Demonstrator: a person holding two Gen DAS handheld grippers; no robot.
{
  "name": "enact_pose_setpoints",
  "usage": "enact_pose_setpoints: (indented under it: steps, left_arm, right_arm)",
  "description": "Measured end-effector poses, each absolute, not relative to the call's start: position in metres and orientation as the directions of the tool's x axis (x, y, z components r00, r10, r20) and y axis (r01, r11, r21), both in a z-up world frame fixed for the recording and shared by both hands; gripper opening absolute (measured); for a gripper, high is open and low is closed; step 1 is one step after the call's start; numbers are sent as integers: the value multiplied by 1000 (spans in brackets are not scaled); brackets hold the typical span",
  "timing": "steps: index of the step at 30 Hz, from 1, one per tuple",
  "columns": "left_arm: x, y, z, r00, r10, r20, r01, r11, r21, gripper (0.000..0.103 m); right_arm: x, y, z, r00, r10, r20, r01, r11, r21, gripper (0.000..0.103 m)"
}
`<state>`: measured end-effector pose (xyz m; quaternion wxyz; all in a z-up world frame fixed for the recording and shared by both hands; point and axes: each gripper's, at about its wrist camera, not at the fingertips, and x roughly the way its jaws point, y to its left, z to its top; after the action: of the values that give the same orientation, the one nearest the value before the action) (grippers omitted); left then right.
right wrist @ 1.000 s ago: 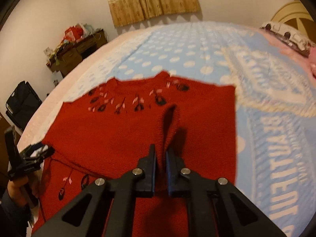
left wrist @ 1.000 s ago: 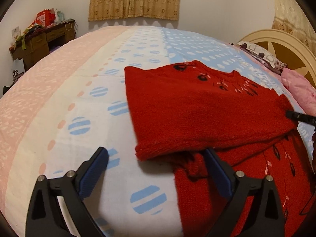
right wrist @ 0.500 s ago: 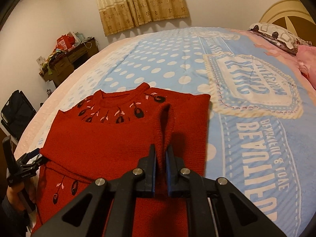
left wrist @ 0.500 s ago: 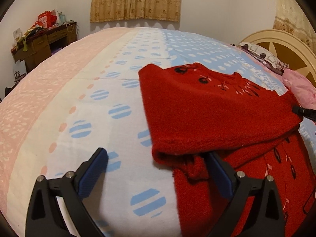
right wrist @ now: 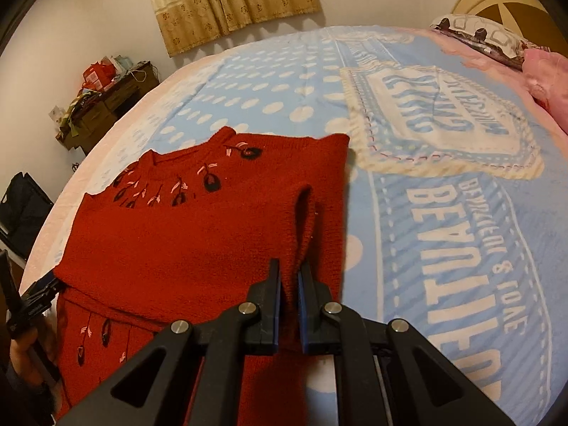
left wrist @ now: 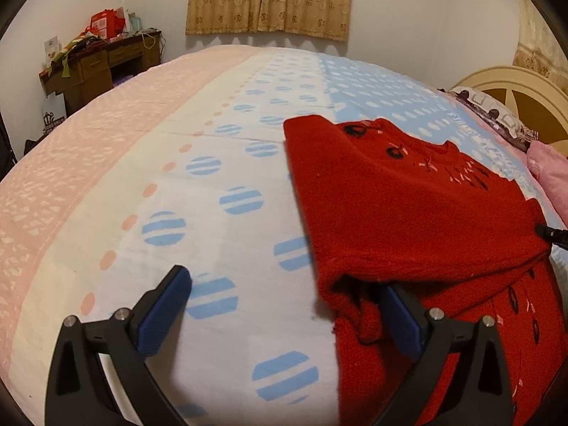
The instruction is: Fold small clothes
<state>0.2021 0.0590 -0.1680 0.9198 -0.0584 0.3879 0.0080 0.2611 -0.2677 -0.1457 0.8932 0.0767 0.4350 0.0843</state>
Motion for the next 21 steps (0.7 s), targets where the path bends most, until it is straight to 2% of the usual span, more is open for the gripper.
enact_pose_setpoints:
  steps: [10, 12, 13, 16, 18, 21]
  left_arm:
    - [200, 58, -168, 703, -26, -711, -62, 993, -98, 103]
    - [199, 57, -168, 704, -22, -710, -62, 994, -92, 103]
    - [200, 57, -168, 704, -20, -710, -63, 994, -91, 103]
    - [200, 56, -168, 706, -10, -708, -65, 995, -80, 103]
    - [200, 55, -169, 706, -6, -708, -67, 995, -75, 103]
    - [200, 54, -168, 706, -4, -708, -67, 995, -73, 103]
  right_arm:
    - [255, -268, -140, 617, 198, -762, -84, 979, 186, 9]
    - [252, -263, -136, 633, 158, -758, -81, 987, 138, 16]
    - [250, -260, -132, 648, 137, -750, -79, 991, 112, 23]
    - [239, -243, -114, 703, 120, -701, -115, 992, 54, 73]
    - [230, -229, -102, 729, 191, -657, -189, 979, 76, 73]
    - [229, -200, -100, 691, 263, -673, -297, 953, 68, 73]
